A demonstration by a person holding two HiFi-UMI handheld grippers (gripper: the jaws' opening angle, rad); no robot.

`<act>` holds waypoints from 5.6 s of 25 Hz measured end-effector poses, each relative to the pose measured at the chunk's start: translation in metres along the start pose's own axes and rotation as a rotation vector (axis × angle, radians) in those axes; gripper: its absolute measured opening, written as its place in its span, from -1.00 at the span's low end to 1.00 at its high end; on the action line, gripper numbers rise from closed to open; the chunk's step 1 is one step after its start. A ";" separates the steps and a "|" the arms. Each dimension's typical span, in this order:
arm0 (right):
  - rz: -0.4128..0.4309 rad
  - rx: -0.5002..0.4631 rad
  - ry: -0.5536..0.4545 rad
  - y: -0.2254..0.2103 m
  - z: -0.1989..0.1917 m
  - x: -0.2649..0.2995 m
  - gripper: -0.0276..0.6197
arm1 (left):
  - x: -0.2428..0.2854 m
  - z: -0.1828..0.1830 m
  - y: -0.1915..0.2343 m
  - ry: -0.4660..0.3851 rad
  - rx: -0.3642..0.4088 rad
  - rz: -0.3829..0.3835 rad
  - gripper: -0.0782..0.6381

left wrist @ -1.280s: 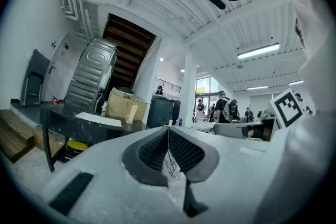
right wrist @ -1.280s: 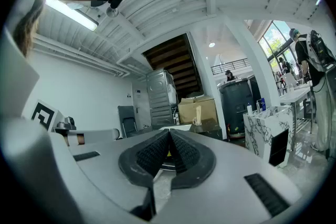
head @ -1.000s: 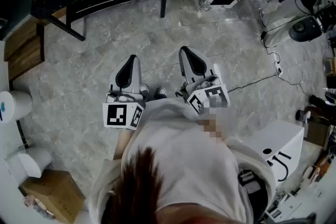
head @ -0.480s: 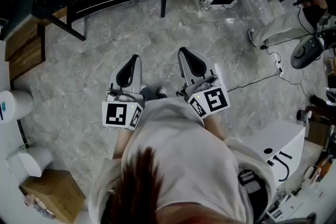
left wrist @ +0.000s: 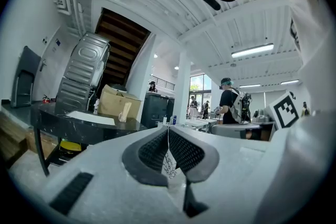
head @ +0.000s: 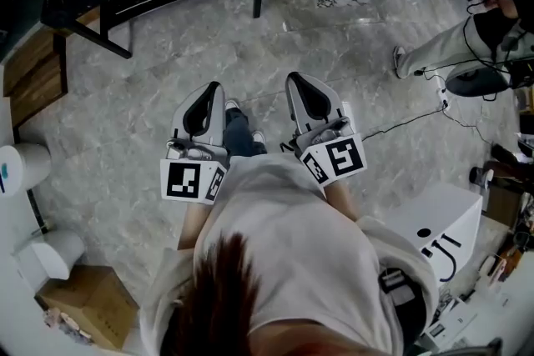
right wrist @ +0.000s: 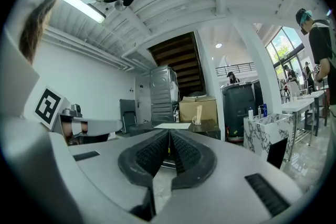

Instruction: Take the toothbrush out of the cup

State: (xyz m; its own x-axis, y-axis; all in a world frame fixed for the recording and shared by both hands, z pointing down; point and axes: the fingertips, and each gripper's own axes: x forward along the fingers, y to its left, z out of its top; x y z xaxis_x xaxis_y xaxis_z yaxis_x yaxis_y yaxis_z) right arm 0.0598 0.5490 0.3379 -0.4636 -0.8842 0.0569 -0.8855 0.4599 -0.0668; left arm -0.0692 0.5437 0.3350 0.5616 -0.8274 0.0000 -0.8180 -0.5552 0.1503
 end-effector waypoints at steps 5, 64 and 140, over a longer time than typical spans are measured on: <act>0.001 -0.008 0.044 -0.013 -0.002 0.047 -0.86 | 0.032 -0.002 0.039 0.022 -0.036 0.010 -0.74; 0.076 0.007 0.040 -0.227 0.028 0.326 -0.86 | 0.304 0.028 0.203 0.022 -0.030 0.193 -0.74; 0.036 0.061 0.088 -0.349 0.057 0.645 -0.86 | 0.561 0.065 0.423 0.022 -0.099 0.165 -0.74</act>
State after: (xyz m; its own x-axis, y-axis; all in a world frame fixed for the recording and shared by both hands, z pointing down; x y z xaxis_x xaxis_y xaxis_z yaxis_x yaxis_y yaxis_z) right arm 0.0718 -0.1865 0.3413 -0.4986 -0.8555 0.1401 -0.8657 0.4831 -0.1308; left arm -0.1082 -0.1611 0.3339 0.4243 -0.9039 0.0547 -0.8836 -0.4001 0.2434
